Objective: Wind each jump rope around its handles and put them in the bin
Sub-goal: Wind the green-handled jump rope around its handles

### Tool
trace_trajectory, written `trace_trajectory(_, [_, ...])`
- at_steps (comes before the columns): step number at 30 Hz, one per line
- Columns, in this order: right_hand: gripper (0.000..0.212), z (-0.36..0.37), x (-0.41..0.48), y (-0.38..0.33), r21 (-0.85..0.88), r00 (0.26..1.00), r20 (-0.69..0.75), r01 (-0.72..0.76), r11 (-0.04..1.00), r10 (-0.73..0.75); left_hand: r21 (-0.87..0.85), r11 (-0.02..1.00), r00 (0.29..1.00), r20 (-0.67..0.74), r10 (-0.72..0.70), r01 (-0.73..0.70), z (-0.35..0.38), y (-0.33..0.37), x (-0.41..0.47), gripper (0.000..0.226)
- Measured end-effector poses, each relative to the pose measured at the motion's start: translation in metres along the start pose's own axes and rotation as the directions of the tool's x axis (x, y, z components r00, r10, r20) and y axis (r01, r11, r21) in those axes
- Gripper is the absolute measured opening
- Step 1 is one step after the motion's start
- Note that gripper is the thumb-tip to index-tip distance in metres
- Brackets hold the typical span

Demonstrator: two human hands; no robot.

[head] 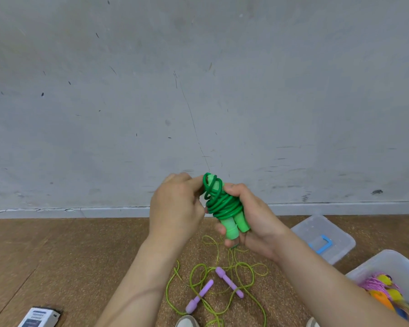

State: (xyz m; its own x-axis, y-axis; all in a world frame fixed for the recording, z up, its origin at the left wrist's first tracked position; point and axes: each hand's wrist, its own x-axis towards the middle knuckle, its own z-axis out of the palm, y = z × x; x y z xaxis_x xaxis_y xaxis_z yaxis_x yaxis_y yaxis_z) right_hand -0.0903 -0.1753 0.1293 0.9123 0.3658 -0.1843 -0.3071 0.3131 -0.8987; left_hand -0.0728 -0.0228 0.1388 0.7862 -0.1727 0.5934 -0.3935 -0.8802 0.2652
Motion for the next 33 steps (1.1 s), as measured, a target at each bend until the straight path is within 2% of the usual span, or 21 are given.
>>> trace_trajectory(1, [0.038, -0.002, 0.000, -0.001, -0.048, 1.000, -0.024, -0.003, 0.999, 0.002, 0.140, 0.990, 0.999, 0.053, 0.000, -0.007, -0.003, 0.004, 0.000, 0.014])
trace_trajectory(3, [0.054, -0.007, -0.001, -0.004, -0.214, 0.999, -0.049, -0.024, 0.977, 0.013, 0.296, 0.955, 0.981, 0.173, -0.085, 0.031, -0.007, 0.012, -0.002, 0.011])
trace_trajectory(5, [0.065, -0.011, -0.002, -0.006, -0.383, 0.997, -0.066, -0.051, 0.922, 0.027, 0.329, 0.944, 0.962, 0.250, -0.110, 0.022, -0.005, 0.015, -0.006, 0.010])
trace_trajectory(7, [0.069, -0.011, -0.001, -0.006, -0.443, 0.994, -0.101, -0.076, 0.893, 0.035, 0.309, 0.951, 0.961, 0.271, -0.061, -0.026, -0.001, 0.015, -0.009, 0.009])
trace_trajectory(11, [0.047, -0.010, 0.003, -0.004, -0.302, 0.983, -0.181, -0.071, 0.951, 0.016, 0.244, 0.969, 0.978, 0.206, -0.032, -0.020, 0.007, 0.020, -0.009, 0.008])
trace_trajectory(15, [0.032, -0.013, 0.007, -0.003, -0.284, 0.968, -0.247, -0.032, 0.958, -0.040, 0.284, 0.959, 0.962, 0.266, -0.054, -0.025, 0.011, 0.026, -0.008, 0.012])
trace_trajectory(19, [0.036, -0.015, 0.010, 0.000, -0.367, 0.948, -0.301, -0.012, 0.930, -0.107, 0.315, 0.946, 0.949, 0.315, -0.024, -0.080, 0.014, 0.028, -0.008, 0.013])
trace_trajectory(23, [0.040, -0.017, 0.011, 0.000, -0.336, 0.952, -0.280, 0.023, 0.942, -0.123, 0.123, 0.991, 0.949, 0.316, 0.006, -0.047, 0.016, 0.026, -0.008, 0.012])
trace_trajectory(26, [0.034, -0.015, 0.011, 0.002, -0.278, 0.939, -0.315, 0.048, 0.959, -0.138, 0.056, 0.998, 0.941, 0.339, 0.012, -0.033, 0.017, 0.026, -0.009, 0.013])
trace_trajectory(30, [0.033, -0.008, 0.012, 0.010, -0.270, 0.890, -0.403, 0.108, 0.957, -0.215, 0.158, 0.987, 0.935, 0.351, -0.059, 0.003, 0.011, 0.032, -0.006, 0.005])
trace_trajectory(33, [0.035, 0.001, 0.010, 0.013, -0.242, 0.882, -0.413, 0.135, 0.961, -0.228, 0.155, 0.985, 0.921, 0.368, -0.129, 0.076, 0.006, 0.033, -0.005, 0.012])
